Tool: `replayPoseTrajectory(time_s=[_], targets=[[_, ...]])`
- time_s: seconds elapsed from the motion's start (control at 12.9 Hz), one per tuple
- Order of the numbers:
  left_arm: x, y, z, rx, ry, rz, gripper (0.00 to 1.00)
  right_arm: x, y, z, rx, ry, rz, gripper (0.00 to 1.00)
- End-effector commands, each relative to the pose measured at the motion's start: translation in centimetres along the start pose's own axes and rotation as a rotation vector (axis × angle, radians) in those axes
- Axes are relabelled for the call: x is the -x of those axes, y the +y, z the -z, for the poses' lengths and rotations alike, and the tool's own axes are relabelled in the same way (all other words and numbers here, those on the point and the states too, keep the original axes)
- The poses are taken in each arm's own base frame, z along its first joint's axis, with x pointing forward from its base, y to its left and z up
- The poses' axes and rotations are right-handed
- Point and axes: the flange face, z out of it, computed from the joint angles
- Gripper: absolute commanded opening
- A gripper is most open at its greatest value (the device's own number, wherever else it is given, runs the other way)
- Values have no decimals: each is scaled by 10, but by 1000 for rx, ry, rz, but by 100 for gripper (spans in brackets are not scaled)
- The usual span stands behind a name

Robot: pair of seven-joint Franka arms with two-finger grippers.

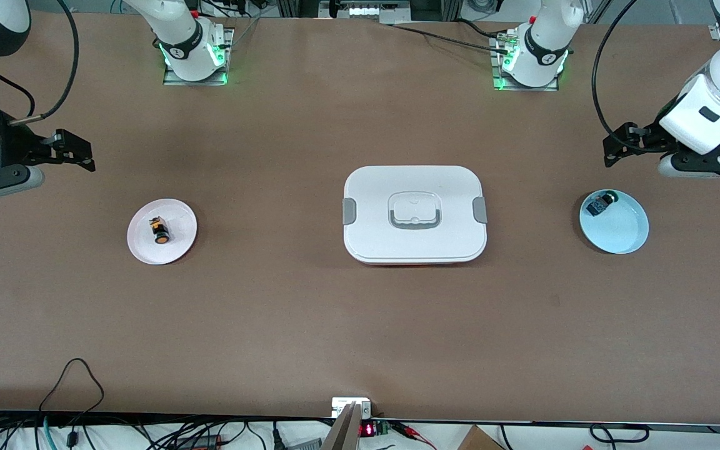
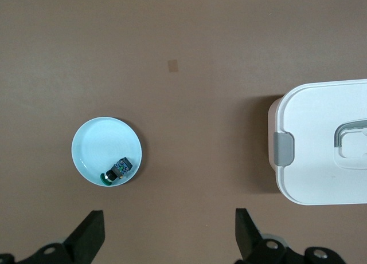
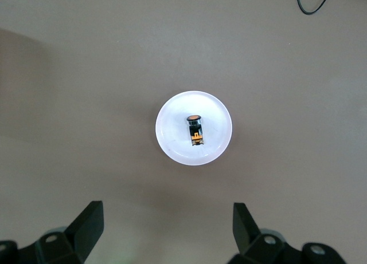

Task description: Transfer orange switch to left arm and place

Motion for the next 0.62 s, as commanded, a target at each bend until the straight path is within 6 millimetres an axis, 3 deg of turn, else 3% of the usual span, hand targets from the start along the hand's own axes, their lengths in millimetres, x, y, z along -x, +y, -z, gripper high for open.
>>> replayPoseTrajectory(time_s=[0.0, 0.54], targets=[[-5, 2, 5, -9, 5, 6, 100, -1, -2, 6, 1, -7, 2, 100], [-5, 2, 5, -9, 5, 6, 100, 2, 3, 6, -4, -7, 1, 100]])
